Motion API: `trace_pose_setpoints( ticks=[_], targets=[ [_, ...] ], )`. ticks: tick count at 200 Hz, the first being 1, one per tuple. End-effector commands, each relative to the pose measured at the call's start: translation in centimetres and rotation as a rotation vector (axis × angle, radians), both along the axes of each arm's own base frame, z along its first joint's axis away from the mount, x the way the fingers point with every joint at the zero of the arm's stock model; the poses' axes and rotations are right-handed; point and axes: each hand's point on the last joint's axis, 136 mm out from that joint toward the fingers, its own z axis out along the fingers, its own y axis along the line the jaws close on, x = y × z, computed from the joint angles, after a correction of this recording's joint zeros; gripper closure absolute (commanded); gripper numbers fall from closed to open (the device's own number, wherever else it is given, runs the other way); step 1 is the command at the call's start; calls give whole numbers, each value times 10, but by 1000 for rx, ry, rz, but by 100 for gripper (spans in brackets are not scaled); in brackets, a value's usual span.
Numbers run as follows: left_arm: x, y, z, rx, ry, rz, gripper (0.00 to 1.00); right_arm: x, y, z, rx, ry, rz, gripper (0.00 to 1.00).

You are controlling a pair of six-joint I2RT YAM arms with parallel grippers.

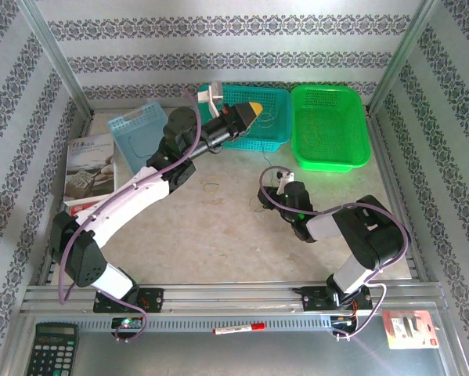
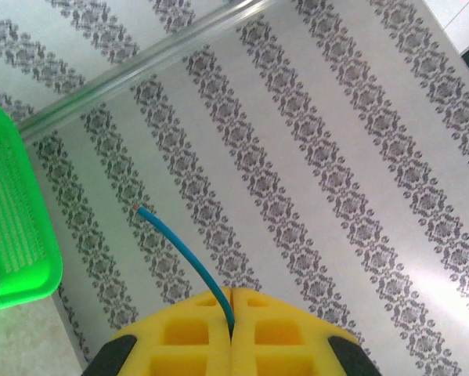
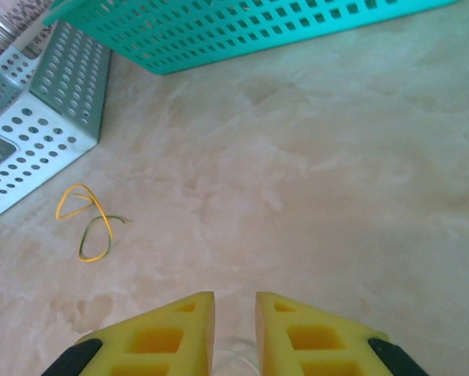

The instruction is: Untangle the cables

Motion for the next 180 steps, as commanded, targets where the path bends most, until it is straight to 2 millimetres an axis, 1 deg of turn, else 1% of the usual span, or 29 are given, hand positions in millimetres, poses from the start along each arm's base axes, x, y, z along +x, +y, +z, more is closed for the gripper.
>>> trace_pose_setpoints(
  ticks=[1, 26, 60, 91, 93, 95, 99, 123, 133, 152, 171, 172, 174, 180],
  targets=[
    [-6, 26, 44, -13, -111, 38, 100, 1, -7, 10, 21, -36, -35, 77],
    [2, 48, 62, -20, -145, 85, 100, -2, -12, 7, 15, -30, -52, 75],
    [11, 81, 84, -28, -186, 151, 100, -4, -13, 3, 12, -20, -52, 75],
    [22, 110, 94, -7, -206, 214, 100, -4, -13, 5, 18, -25, -52, 72],
    [23, 112, 93, -4, -206, 220, 100, -4, -13, 6, 19, -25, -51, 72],
    [24, 114, 93, 0, -206, 224, 100, -10, -15, -1, 11, -7, -49, 71],
    [26, 118, 93, 9, -206, 235, 100, -11, -15, -2, 12, -4, -47, 70],
    [36, 144, 89, 66, -211, 309, 100, -13, -9, 8, 38, -12, -10, 61],
    [41, 158, 85, 90, -209, 349, 100, -14, -8, 13, 46, -19, -4, 57],
    [52, 184, 74, 147, -199, 422, 100, -15, -7, 25, 60, -36, 11, 50],
    [65, 207, 58, 215, -176, 490, 100, -20, -5, 34, 63, -42, 38, 45],
    [66, 208, 57, 219, -176, 494, 100, -16, -3, 40, 70, -56, 39, 45],
    [67, 210, 55, 227, -177, 499, 100, -14, -2, 46, 75, -67, 43, 44],
    [71, 218, 49, 254, -167, 523, 100, -13, 0, 53, 79, -78, 52, 43]
  ],
)
